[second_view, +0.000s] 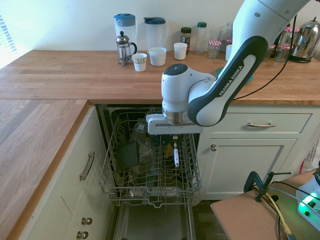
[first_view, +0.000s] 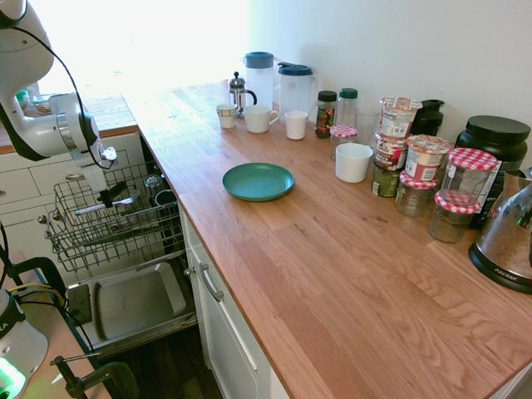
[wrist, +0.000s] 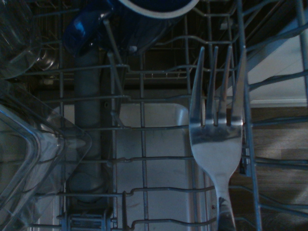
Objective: Put the fork in the dishwasher
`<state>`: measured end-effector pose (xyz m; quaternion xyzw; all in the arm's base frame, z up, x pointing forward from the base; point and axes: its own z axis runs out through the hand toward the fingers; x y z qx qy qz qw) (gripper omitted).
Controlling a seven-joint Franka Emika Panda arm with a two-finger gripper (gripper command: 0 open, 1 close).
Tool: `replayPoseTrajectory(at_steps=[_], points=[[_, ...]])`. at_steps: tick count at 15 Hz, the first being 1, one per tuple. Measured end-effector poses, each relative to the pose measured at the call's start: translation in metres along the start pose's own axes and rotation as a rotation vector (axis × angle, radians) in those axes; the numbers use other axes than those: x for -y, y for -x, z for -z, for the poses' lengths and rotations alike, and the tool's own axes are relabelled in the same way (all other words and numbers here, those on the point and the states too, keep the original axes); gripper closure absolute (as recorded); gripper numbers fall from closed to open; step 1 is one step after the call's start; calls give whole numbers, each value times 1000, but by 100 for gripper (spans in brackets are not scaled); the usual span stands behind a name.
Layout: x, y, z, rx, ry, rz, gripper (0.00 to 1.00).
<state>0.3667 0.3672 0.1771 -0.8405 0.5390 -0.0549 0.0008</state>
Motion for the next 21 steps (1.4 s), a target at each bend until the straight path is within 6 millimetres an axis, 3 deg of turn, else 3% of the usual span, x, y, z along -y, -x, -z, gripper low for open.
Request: replayPoseTrajectory(at_steps=[8,9,21], points=[[25,-8,-73,12,39,-9,100],[25,-8,-79,16,42,-9,0],[26,-5,-85,7,25,-1,0]])
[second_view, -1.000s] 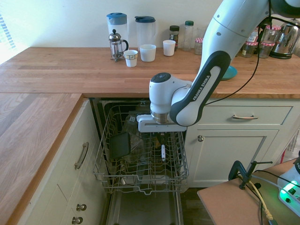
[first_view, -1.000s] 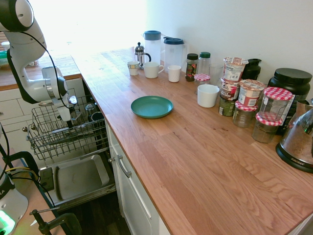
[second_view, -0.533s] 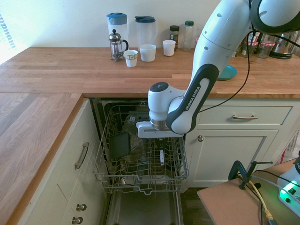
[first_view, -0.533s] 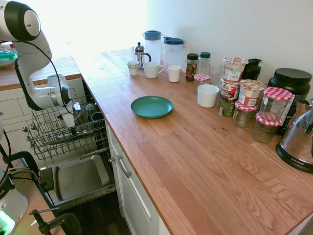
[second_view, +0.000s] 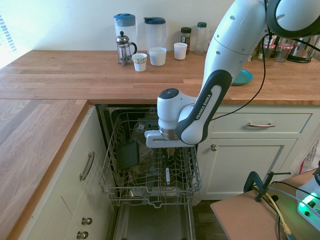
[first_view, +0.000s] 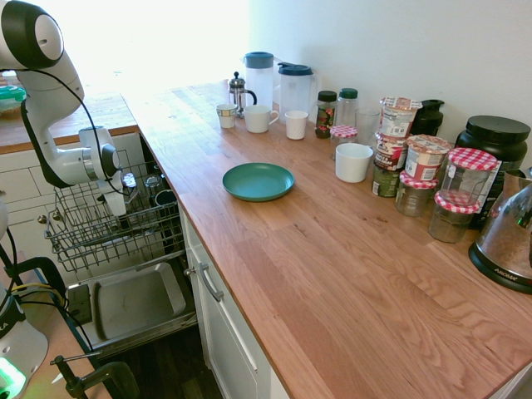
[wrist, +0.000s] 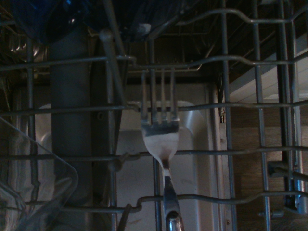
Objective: Put the fork in the dishwasher
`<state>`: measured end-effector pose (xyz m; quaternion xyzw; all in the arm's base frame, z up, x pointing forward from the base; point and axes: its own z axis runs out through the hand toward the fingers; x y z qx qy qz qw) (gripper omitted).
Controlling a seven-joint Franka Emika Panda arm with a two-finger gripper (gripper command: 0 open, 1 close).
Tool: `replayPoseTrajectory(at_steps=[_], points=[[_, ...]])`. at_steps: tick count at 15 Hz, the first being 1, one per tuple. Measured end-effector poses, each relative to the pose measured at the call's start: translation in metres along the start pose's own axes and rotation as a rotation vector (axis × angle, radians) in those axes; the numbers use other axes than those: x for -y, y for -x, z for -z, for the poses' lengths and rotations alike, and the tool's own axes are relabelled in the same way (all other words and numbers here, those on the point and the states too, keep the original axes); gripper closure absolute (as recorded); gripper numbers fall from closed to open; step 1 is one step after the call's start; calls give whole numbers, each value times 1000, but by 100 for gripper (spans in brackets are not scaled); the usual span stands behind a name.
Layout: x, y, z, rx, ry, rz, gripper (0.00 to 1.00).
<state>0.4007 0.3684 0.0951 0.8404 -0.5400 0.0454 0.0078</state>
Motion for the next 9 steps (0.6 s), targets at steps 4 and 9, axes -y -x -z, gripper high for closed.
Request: replayPoseTrajectory(at_steps=[4,9], points=[[2,-7,29,-6,-40,-12,0],[-10,0,114,-59,-79,-62,0]])
